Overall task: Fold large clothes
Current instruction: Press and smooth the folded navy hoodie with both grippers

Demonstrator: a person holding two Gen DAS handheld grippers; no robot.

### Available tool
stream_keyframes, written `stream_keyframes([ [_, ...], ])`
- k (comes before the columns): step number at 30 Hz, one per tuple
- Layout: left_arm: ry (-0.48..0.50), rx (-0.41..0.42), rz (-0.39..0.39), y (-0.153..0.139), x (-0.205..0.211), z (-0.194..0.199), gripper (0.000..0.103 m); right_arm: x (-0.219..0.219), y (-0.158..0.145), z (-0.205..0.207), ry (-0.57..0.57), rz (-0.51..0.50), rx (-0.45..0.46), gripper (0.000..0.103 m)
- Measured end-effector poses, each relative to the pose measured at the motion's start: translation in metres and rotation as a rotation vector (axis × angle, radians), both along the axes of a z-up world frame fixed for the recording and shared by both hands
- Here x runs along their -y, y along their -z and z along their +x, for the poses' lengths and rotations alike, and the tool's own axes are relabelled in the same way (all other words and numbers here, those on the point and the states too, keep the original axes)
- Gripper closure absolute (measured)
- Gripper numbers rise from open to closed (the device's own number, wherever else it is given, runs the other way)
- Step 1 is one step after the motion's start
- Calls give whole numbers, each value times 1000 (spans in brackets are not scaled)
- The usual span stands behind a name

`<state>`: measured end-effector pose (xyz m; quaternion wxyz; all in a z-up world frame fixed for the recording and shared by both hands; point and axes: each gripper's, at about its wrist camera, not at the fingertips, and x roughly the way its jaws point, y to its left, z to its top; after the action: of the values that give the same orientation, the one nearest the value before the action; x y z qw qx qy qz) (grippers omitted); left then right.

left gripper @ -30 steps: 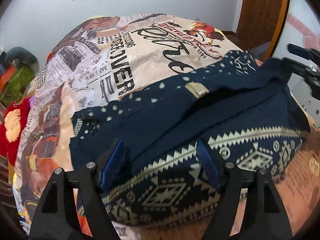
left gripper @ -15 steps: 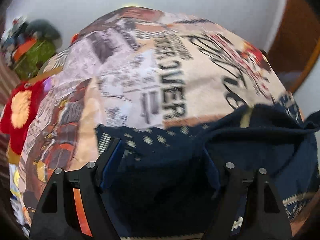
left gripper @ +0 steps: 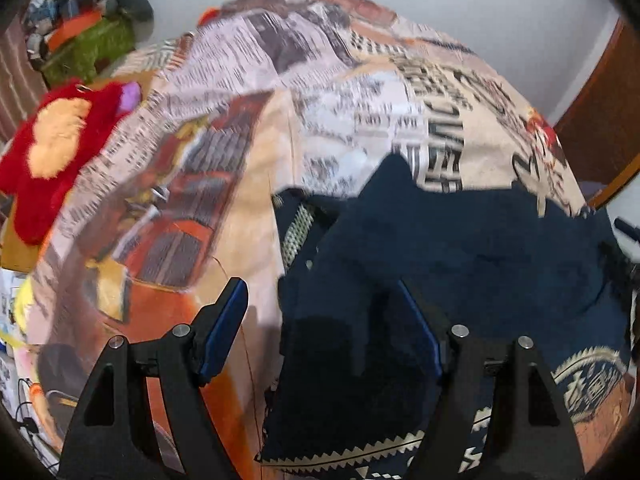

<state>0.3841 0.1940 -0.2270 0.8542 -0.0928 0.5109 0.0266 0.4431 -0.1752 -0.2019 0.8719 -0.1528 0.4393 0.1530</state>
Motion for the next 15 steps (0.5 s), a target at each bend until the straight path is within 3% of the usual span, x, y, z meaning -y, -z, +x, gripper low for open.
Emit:
stream_keyframes([
  [5, 26, -6, -54, 19, 11, 20, 28, 41, -21, -8, 80, 137, -23, 12],
  [7, 47, -15, -76, 24, 15, 28, 34, 53, -23, -19, 101, 147, -25, 12],
  [10, 53, -19, -85, 28, 22, 37, 62, 64, -19, -30, 117, 160, -57, 12],
  [12, 42, -21, -97, 28, 23, 37, 94, 68, -15, -37, 129, 171, -70, 12],
  [15, 17, 23, -54, 19, 19, 28, 97, 66, -13, -43, 122, 203, -77, 12],
])
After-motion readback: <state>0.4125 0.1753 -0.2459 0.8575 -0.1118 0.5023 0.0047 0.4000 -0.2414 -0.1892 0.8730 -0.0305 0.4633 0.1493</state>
